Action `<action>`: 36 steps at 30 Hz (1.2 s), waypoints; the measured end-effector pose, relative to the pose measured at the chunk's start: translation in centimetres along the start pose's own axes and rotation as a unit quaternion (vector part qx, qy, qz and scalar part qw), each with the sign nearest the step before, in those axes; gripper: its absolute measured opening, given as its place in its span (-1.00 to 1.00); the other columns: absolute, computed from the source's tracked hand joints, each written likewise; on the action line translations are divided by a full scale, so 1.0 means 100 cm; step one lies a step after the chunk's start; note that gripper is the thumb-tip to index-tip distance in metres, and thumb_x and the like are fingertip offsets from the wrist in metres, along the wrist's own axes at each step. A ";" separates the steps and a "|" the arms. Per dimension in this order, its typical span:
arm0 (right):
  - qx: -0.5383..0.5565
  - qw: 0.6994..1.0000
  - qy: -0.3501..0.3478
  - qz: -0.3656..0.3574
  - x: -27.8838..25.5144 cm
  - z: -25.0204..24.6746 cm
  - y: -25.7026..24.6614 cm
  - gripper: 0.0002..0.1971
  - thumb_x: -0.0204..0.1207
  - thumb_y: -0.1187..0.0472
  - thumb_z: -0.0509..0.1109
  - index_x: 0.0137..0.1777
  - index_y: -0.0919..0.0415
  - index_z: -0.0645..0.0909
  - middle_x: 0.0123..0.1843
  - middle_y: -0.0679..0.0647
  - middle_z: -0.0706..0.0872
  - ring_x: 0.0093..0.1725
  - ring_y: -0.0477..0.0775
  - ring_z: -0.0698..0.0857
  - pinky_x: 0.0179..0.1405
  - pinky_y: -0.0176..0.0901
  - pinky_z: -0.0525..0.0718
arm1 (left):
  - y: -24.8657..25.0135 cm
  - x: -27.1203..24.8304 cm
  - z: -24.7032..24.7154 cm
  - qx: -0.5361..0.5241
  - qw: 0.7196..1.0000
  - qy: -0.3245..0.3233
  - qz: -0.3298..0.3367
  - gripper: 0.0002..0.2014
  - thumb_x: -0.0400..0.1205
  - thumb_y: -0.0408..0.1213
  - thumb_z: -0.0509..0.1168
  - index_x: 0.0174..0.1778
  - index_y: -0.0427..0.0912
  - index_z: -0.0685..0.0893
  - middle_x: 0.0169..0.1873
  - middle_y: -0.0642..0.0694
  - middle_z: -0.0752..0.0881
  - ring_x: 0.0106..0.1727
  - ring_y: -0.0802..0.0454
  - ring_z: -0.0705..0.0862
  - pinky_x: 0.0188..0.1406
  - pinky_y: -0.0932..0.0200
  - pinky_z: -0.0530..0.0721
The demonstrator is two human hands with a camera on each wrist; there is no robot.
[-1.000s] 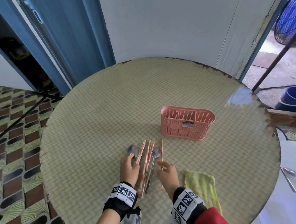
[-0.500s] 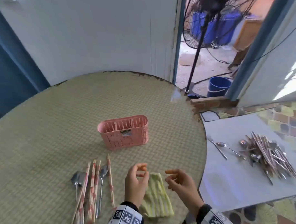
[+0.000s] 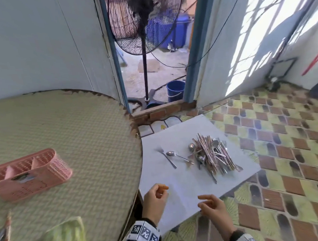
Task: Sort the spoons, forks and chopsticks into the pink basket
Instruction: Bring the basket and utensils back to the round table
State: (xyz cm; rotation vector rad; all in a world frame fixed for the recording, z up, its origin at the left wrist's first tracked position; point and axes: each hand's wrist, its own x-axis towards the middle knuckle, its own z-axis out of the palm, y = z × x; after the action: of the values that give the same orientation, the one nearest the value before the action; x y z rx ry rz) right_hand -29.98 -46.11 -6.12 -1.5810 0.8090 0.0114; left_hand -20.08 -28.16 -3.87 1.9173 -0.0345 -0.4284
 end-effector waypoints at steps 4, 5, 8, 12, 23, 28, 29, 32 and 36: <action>-0.029 0.999 -0.010 0.020 0.036 -0.030 -0.001 -0.84 0.45 0.44 0.41 -0.06 0.20 0.70 -0.19 0.24 0.72 -0.32 0.09 0.67 -0.31 -0.15 0.67 | 0.005 0.016 0.042 0.013 1.000 -0.018 -0.014 -0.75 0.54 -0.45 0.29 -0.30 0.04 0.62 -0.34 -0.01 0.73 -0.27 0.05 0.68 -0.14 0.21 0.66; -0.032 0.999 -0.012 0.020 0.046 -0.033 -0.004 -0.84 0.45 0.44 0.41 -0.07 0.19 0.70 -0.20 0.23 0.71 -0.34 0.08 0.67 -0.32 -0.16 0.67 | 0.006 0.022 0.049 0.015 0.999 -0.021 -0.020 -0.76 0.54 -0.45 0.29 -0.29 0.04 0.62 -0.32 -0.03 0.73 -0.23 0.02 0.69 -0.15 0.22 0.67; -0.054 0.998 -0.026 0.012 0.082 -0.038 -0.014 -0.84 0.46 0.42 0.38 -0.05 0.19 0.69 -0.22 0.19 0.71 -0.38 0.02 0.66 -0.38 -0.22 0.63 | 0.005 0.049 0.067 0.019 0.999 -0.021 -0.043 -0.82 0.54 -0.44 0.30 -0.23 -0.04 0.65 -0.29 -0.11 0.73 -0.23 -0.02 0.68 -0.23 0.33 0.63; -0.085 0.995 -0.048 -0.004 0.141 -0.030 -0.030 -0.84 0.44 0.41 0.36 -0.08 0.18 0.68 -0.26 0.12 0.68 -0.40 -0.01 0.65 -0.35 -0.22 0.61 | 0.008 0.101 0.083 0.018 0.997 0.006 -0.070 -0.87 0.53 -0.47 0.28 -0.18 -0.16 0.66 -0.30 -0.16 0.71 -0.28 -0.02 0.65 -0.39 0.48 0.56; -0.216 0.973 -0.079 -0.021 0.297 0.026 -0.028 -0.84 0.47 0.37 0.31 -0.09 0.13 0.67 -0.24 -0.01 0.65 -0.19 -0.01 0.62 -0.02 -0.13 0.63 | -0.040 0.257 0.121 0.042 0.975 0.100 -0.193 -0.87 0.48 -0.46 0.30 -0.11 -0.23 0.68 -0.30 -0.16 0.70 -0.12 -0.21 0.72 -0.04 0.13 0.64; -0.377 0.919 -0.100 -0.064 0.348 0.050 0.000 -0.65 0.48 0.29 0.28 0.28 0.16 0.57 0.24 0.13 0.62 0.30 0.15 0.52 0.33 -0.08 0.44 | -0.069 0.300 0.136 0.079 0.962 0.116 -0.235 -0.83 0.50 -0.46 0.33 0.00 -0.28 0.67 -0.13 -0.22 0.72 -0.03 -0.13 0.67 -0.02 0.23 0.53; -0.407 0.905 -0.106 -0.069 0.356 0.053 0.004 -0.62 0.49 0.26 0.26 0.33 0.13 0.53 0.28 0.11 0.59 0.32 0.16 0.49 0.35 -0.05 0.43 | -0.074 0.308 0.139 0.084 0.959 0.122 -0.243 -0.82 0.50 -0.45 0.34 0.01 -0.30 0.66 -0.09 -0.24 0.73 0.01 -0.16 0.68 -0.01 0.21 0.54; -0.464 0.874 -0.123 -0.081 0.373 0.060 0.012 -0.62 0.54 0.23 0.23 0.37 0.08 0.45 0.31 0.07 0.53 0.33 0.13 0.49 0.32 -0.03 0.43 | -0.086 0.329 0.150 0.099 0.953 0.142 -0.250 -0.79 0.51 -0.40 0.38 0.03 -0.35 0.64 -0.09 -0.27 0.73 0.02 -0.18 0.68 -0.07 0.21 0.50; -0.497 0.854 -0.122 -0.095 0.386 0.061 0.016 -0.77 0.59 0.23 0.20 0.21 0.12 0.53 0.20 0.10 0.60 0.22 0.17 0.55 0.20 -0.02 0.45 | -0.097 0.352 0.158 0.137 0.943 0.175 -0.246 -0.78 0.50 -0.40 0.40 0.00 -0.43 0.61 -0.08 -0.34 0.72 0.05 -0.23 0.67 -0.06 0.15 0.50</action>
State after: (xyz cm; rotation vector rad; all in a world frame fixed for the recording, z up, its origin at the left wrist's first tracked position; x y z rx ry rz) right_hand 0.88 -59.29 -26.26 -2.5643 0.4292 0.5598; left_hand 6.12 -46.51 -27.43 2.2496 0.6632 -0.4193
